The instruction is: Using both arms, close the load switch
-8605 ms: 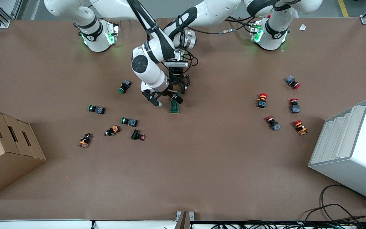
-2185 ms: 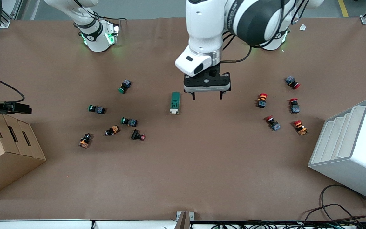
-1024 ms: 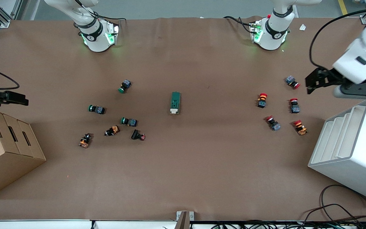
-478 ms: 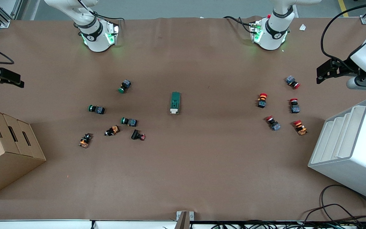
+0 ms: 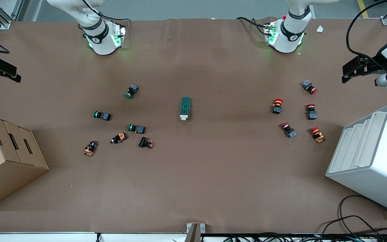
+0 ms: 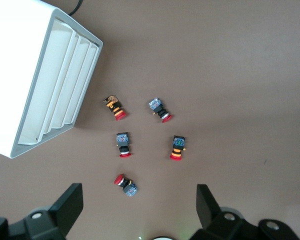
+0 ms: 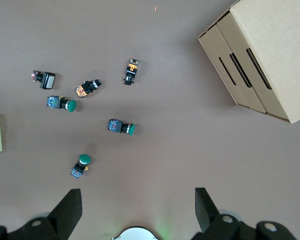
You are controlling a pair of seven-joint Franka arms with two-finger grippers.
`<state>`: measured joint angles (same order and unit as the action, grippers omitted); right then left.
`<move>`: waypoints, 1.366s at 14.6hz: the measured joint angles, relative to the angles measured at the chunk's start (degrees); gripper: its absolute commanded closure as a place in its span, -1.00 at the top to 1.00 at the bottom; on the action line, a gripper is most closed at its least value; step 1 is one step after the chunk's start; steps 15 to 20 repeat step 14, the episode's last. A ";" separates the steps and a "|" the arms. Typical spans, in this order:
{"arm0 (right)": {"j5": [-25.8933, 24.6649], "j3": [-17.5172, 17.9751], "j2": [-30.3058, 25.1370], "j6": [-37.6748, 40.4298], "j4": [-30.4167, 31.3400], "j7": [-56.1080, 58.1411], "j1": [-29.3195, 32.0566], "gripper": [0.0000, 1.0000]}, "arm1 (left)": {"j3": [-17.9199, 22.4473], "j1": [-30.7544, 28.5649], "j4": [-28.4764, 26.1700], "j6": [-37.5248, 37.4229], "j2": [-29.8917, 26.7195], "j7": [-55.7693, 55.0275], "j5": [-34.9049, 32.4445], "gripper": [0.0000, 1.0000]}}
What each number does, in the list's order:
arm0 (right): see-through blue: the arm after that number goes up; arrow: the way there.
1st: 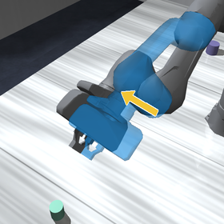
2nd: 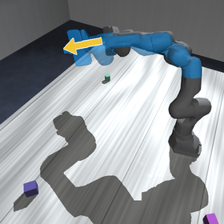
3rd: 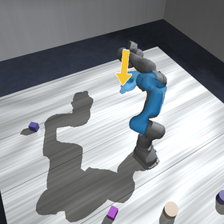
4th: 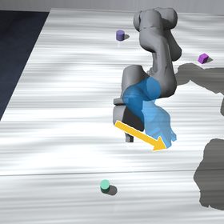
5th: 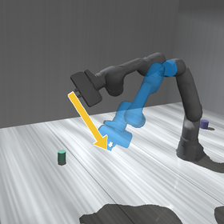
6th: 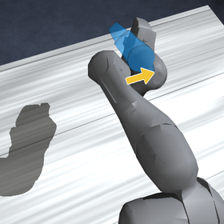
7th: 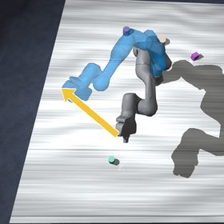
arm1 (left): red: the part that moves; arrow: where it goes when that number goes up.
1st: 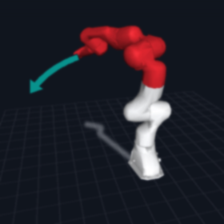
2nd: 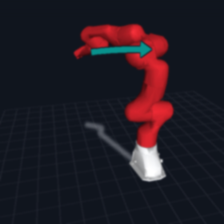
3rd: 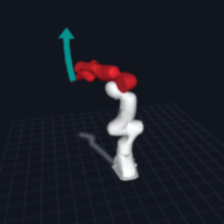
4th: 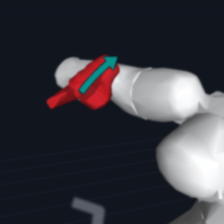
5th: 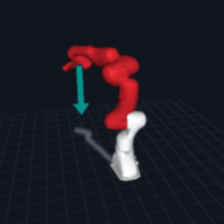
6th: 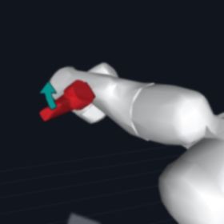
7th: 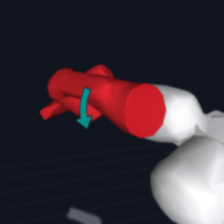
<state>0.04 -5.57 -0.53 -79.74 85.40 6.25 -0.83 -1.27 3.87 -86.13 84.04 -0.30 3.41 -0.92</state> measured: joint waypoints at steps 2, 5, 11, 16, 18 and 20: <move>0.00 -0.01 -1.26 0.01 0.48 0.00 0.00 1.00 | 0.00 -0.01 -0.90 -0.01 -0.82 0.05 0.00 1.00; 0.00 0.00 -2.80 0.01 1.79 0.00 0.00 1.00 | -0.02 -0.01 -3.54 -0.07 -3.20 0.05 0.00 1.00; 0.00 0.00 -3.48 0.01 3.13 0.00 0.00 1.00 | -0.98 -0.01 -6.17 -0.08 -5.45 0.05 0.26 1.00; 0.00 0.00 -4.42 0.02 3.96 0.00 0.00 1.00 | -1.17 -0.02 -6.30 -0.07 -5.46 0.05 0.50 1.00; 0.00 0.00 -4.42 0.02 3.96 0.00 0.00 1.00 | -1.17 -0.02 -6.30 -0.07 -5.46 0.05 0.50 1.00; 0.00 0.00 -4.42 0.02 3.96 0.00 0.00 1.00 | -1.17 -0.02 -6.30 -0.07 -5.46 0.05 0.50 1.00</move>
